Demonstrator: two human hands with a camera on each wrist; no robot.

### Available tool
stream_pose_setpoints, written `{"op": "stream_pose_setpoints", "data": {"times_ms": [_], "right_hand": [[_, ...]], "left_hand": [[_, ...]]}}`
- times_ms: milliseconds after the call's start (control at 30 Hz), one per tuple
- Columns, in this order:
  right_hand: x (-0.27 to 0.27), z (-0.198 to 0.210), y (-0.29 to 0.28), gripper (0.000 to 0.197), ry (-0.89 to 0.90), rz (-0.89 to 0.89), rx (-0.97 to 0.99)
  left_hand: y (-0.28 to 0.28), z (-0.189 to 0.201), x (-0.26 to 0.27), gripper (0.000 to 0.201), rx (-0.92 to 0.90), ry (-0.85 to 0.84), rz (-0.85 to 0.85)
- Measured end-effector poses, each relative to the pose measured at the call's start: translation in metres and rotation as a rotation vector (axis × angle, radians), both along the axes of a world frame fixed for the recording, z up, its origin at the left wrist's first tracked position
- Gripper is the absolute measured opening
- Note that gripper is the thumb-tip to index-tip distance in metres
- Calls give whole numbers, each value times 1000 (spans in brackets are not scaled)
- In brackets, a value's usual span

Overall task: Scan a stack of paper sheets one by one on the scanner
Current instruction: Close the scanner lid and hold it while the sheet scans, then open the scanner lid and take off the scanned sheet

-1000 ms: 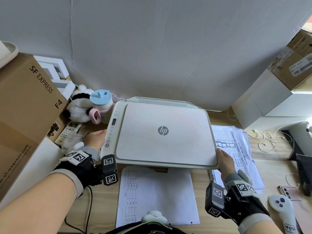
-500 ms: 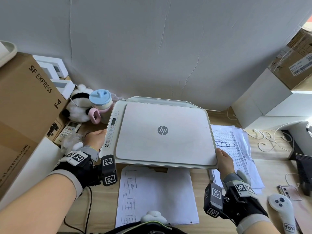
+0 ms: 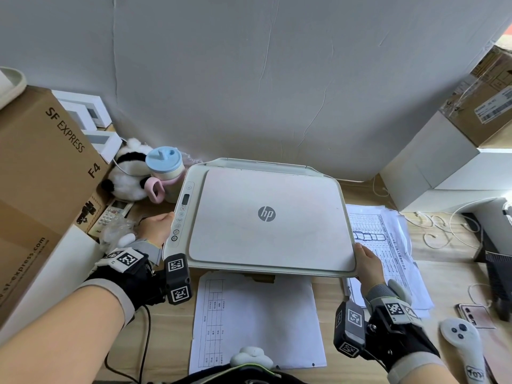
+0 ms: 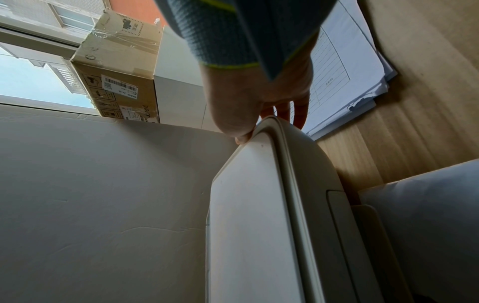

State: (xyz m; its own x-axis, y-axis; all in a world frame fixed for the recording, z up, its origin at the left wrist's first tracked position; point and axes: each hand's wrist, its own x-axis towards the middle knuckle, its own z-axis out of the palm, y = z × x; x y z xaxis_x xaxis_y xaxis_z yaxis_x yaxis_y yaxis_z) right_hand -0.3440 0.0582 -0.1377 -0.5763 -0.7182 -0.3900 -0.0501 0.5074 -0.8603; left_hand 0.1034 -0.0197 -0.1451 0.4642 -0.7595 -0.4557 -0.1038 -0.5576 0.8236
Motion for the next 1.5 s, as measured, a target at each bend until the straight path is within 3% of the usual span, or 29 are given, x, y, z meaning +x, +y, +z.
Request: {"op": "stream_pose_setpoints", "data": {"times_ms": [300, 433, 533, 667, 733, 867, 1000, 1200, 1300, 1500], "right_hand": [[1, 0, 0, 27, 10, 0, -13], [2, 2, 1, 27, 13, 16, 2], [2, 2, 1, 27, 14, 14, 9], [1, 4, 1, 28, 14, 19, 29], [2, 7, 1, 28, 12, 13, 25], [6, 11, 3, 25, 0, 15, 39], [4, 11, 4, 30, -19, 2, 46], [3, 19, 9, 27, -153, -32, 68], [2, 27, 14, 33, -247, -52, 24], [-9, 38, 1, 47, -197, -71, -70]], "left_hand": [[5, 15, -4, 30, 13, 40, 23], [6, 19, -2, 14, 58, 12, -8], [4, 32, -3, 20, 96, 4, -62], [4, 73, -18, 21, -68, -145, -24], [2, 84, -30, 25, -95, -67, -73], [2, 94, -48, 26, 114, 136, -195], [6, 97, -53, 13, 198, 143, -176], [5, 107, -53, 13, 233, 236, -168], [1, 116, -46, 12, 202, 334, -180], [-32, 164, -45, 14, 18, 522, -174]]}}
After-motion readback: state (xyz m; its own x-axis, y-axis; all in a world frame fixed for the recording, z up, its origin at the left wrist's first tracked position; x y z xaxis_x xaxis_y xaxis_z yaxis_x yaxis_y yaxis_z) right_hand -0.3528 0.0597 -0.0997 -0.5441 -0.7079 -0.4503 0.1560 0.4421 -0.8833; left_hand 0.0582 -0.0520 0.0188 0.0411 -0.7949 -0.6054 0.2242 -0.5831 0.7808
